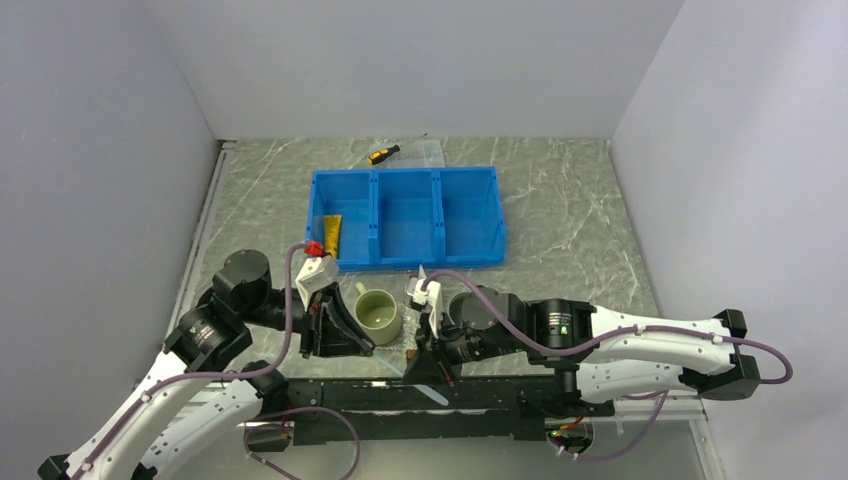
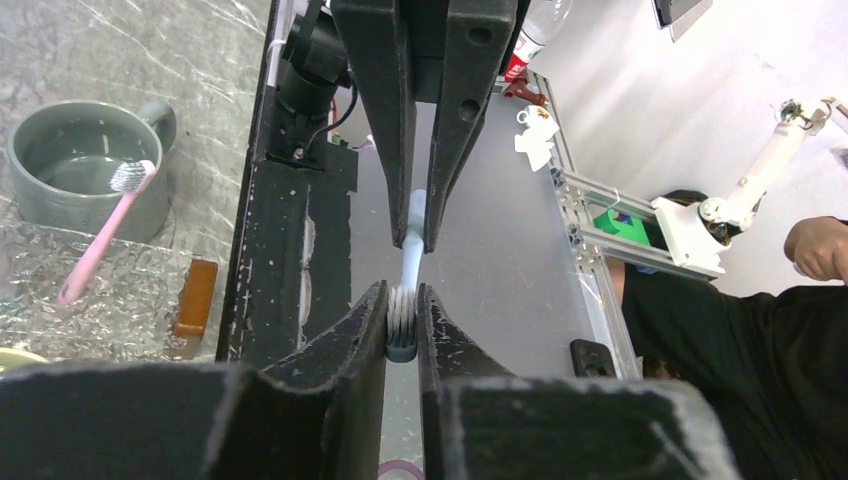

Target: Prepare toiletry sets of a toothbrush and toothpaste on the tray

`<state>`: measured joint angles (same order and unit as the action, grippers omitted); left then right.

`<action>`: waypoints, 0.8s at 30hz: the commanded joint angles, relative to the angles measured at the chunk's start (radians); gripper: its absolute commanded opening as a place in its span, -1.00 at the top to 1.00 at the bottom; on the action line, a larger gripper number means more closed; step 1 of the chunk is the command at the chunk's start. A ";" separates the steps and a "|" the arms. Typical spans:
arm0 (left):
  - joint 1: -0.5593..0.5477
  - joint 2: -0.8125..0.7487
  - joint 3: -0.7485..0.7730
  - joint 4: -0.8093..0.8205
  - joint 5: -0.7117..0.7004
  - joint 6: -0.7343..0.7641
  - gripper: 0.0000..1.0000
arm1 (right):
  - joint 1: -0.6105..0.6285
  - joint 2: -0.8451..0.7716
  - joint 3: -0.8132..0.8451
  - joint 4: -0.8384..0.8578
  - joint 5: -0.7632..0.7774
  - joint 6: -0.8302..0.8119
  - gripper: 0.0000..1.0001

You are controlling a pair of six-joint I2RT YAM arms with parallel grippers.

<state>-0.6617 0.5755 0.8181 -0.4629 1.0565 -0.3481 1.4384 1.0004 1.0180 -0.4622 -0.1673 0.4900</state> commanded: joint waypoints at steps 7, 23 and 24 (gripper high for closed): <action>0.002 0.028 0.033 -0.019 0.001 0.049 1.00 | -0.008 -0.043 -0.029 0.039 0.029 0.005 1.00; 0.003 0.210 0.325 -0.419 -0.360 0.218 1.00 | -0.013 -0.210 -0.035 -0.224 0.408 0.065 -0.19; 0.003 0.227 0.341 -0.437 -0.398 0.221 1.00 | -0.013 -0.235 -0.035 -0.242 0.431 0.075 -0.20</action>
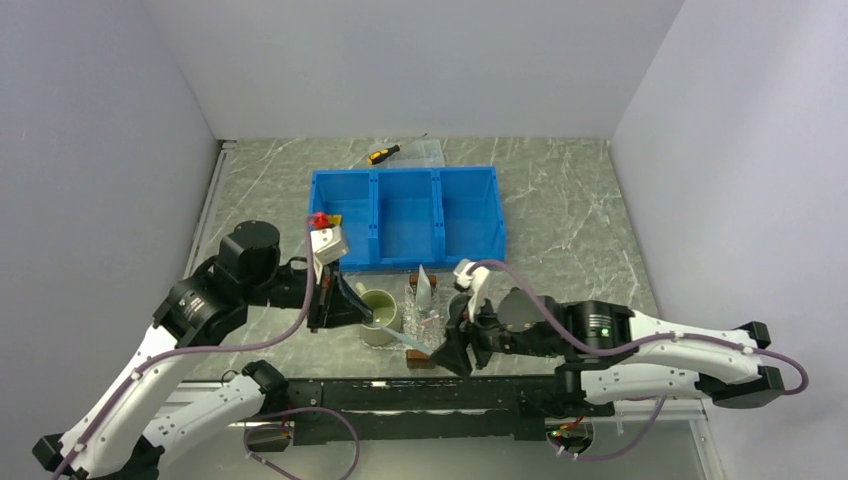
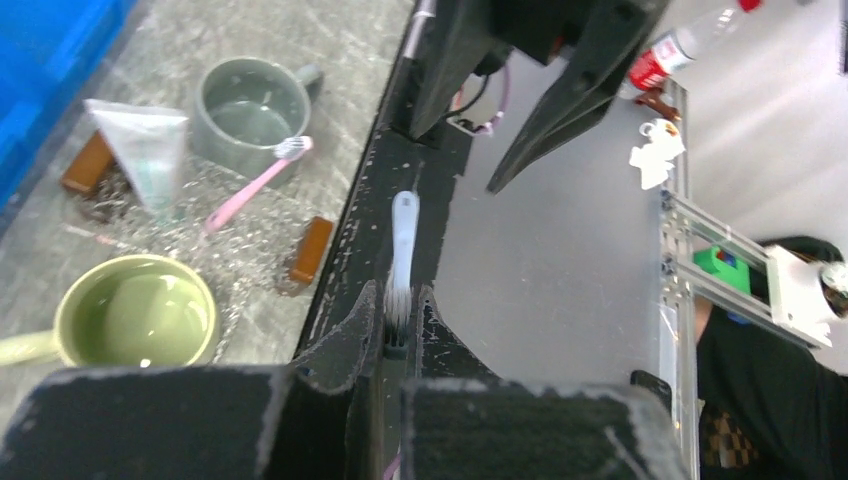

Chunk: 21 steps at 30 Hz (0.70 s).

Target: Prepare toiletry sets of a toothbrush and toothpaste on the tray

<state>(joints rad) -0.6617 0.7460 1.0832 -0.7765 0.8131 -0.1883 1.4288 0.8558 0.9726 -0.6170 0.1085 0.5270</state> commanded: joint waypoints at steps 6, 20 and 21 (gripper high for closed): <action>-0.001 0.174 0.161 -0.217 -0.284 0.062 1.00 | -0.003 -0.189 -0.027 -0.137 0.223 0.091 -0.30; -0.274 0.371 0.316 -0.252 -0.650 -0.069 1.00 | -0.004 -0.126 -0.054 -0.180 0.251 0.106 -0.24; -0.295 0.383 0.323 -0.257 -0.683 -0.077 1.00 | -0.004 -0.134 -0.058 -0.185 0.259 0.110 -0.24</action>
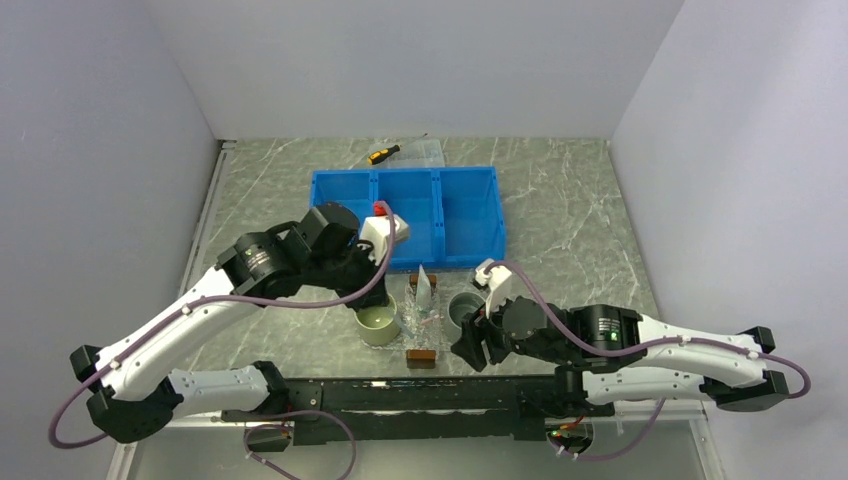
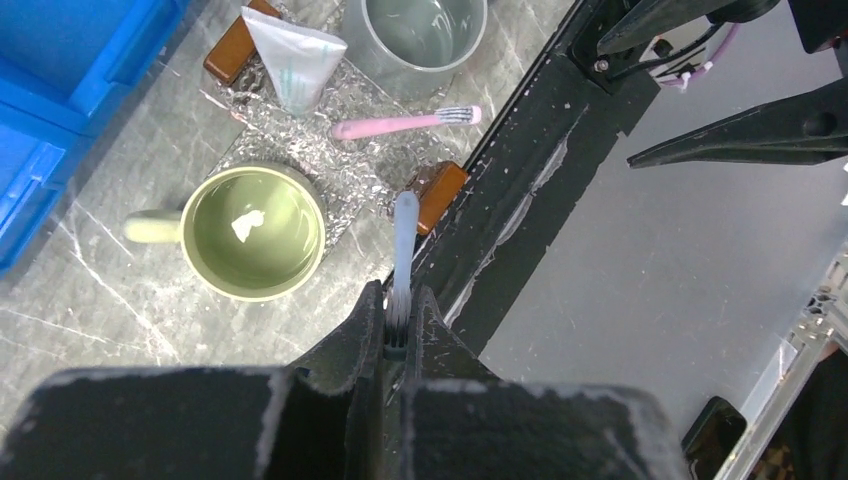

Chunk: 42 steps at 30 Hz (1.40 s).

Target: Prepare toiletry sets of a toothbrush and toothpaste on the tray

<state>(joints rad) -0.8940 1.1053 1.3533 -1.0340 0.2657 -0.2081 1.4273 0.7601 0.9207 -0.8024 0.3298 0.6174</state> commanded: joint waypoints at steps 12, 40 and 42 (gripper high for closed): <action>-0.244 0.127 0.110 -0.006 -0.343 -0.154 1.00 | -0.002 -0.076 -0.038 -0.040 0.067 0.075 -0.23; -0.350 0.268 0.091 0.072 -0.423 -0.163 1.00 | -0.003 -0.071 -0.088 -0.027 0.060 0.112 -0.22; -0.351 0.274 0.083 0.083 -0.419 -0.160 1.00 | -0.002 -0.070 -0.088 -0.026 0.060 0.114 -0.22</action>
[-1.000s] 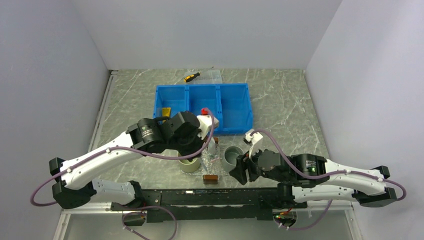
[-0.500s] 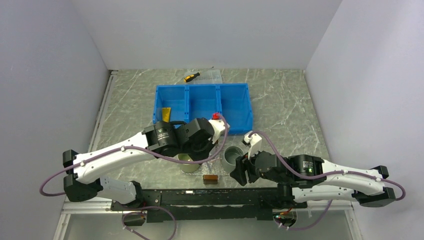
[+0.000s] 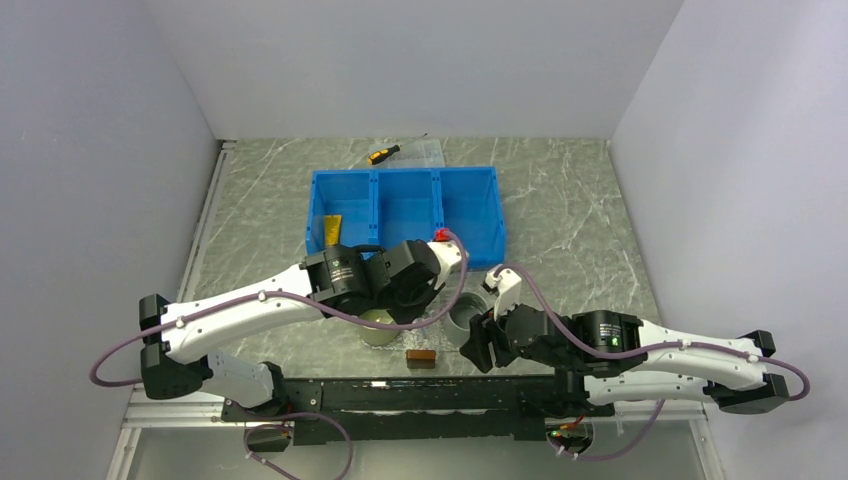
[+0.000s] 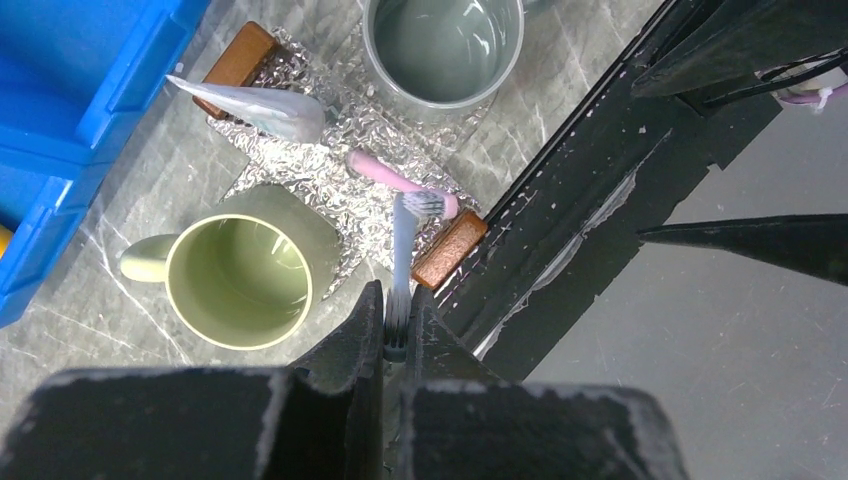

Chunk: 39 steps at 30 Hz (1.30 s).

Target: Prepare toiletry sets of a toothbrush and toothpaste on the tray

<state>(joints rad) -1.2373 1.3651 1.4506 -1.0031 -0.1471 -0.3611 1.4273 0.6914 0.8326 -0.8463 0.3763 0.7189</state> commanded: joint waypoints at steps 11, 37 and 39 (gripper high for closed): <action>-0.014 0.048 -0.009 0.029 -0.002 -0.006 1.00 | -0.002 -0.009 -0.014 0.021 0.012 0.020 -0.22; -0.037 0.106 -0.009 0.015 0.002 -0.008 1.00 | -0.001 -0.008 -0.049 0.039 0.010 0.030 -0.22; -0.037 0.117 -0.004 0.013 0.001 -0.006 1.00 | -0.002 -0.009 -0.047 0.036 0.013 0.031 -0.22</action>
<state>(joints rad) -1.2678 1.4643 1.4395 -1.0119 -0.1467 -0.3611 1.4273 0.6872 0.7837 -0.8368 0.3763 0.7376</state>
